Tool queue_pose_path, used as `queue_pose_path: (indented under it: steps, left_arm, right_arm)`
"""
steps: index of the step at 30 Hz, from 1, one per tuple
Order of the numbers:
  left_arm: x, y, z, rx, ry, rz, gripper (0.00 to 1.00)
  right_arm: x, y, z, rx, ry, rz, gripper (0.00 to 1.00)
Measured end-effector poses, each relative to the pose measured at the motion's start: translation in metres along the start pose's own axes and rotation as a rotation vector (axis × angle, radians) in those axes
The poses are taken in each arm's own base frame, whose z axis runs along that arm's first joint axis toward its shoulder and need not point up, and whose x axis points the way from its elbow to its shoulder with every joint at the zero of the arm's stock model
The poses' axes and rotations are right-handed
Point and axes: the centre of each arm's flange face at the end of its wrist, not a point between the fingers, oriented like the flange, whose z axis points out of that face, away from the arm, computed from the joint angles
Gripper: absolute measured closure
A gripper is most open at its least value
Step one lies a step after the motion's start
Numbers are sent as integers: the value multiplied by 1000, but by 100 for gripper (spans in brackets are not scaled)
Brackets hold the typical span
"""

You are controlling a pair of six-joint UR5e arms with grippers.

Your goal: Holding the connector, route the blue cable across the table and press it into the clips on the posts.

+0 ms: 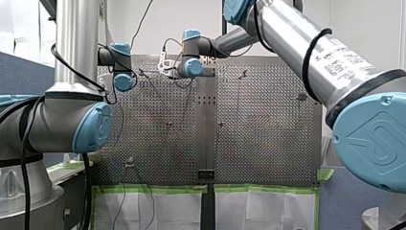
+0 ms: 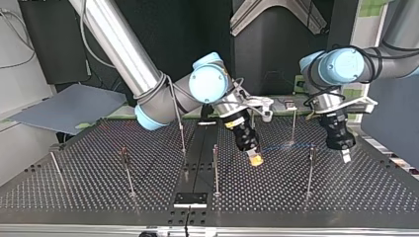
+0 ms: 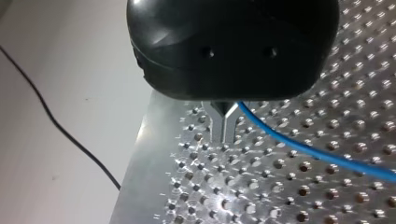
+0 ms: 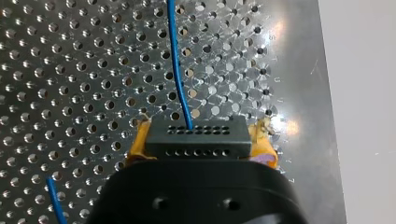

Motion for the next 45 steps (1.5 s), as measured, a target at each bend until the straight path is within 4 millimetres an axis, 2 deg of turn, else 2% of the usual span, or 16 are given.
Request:
queue_pose_path:
  steps: [11,18,23,24,25,26,27,28,29,30,31,32,34,35,40,45]
  left_arm:
    - [15,-2,38,43,-20,-31,100]
    - [39,8,46,39,10,-33,100]
    - [45,11,46,44,26,-43,100]
    - [45,11,45,45,29,-48,88]
    - [45,11,45,45,33,-53,88]
    - [46,11,44,43,41,-61,76]
    - [47,11,43,41,47,-68,58]
    - [47,11,43,39,55,-74,58]
    - [48,11,41,36,64,-83,44]
    - [49,12,41,34,70,-89,23]
    - [49,12,40,31,77,-95,23]
    - [50,13,39,27,85,-102,4]
    - [50,14,38,20,95,-108,4]
    - [50,14,38,15,101,-109,0]
    - [47,17,33,-14,122,-99,0]
    - [40,14,28,-30,140,-92,0]
  right_arm:
    - [8,11,4,-14,16,-1,100]
    - [10,15,5,-20,21,-2,100]
    - [11,15,5,-21,22,-2,100]
    - [11,15,5,-21,22,-2,100]
    - [10,15,5,-21,22,-2,100]
    - [11,15,5,-21,22,-2,100]
    - [10,15,5,-21,22,-2,100]
    - [10,15,5,-21,22,-1,100]
    - [10,15,5,-21,22,-2,100]
    - [10,15,5,-21,21,-2,100]
    - [10,15,5,-21,21,-2,100]
    - [10,15,5,-21,21,-2,100]
    - [10,15,5,-21,20,-2,100]
    - [10,15,5,-23,20,-2,100]
    - [7,17,6,-34,17,-2,100]
    - [-8,22,8,-49,-2,-3,100]
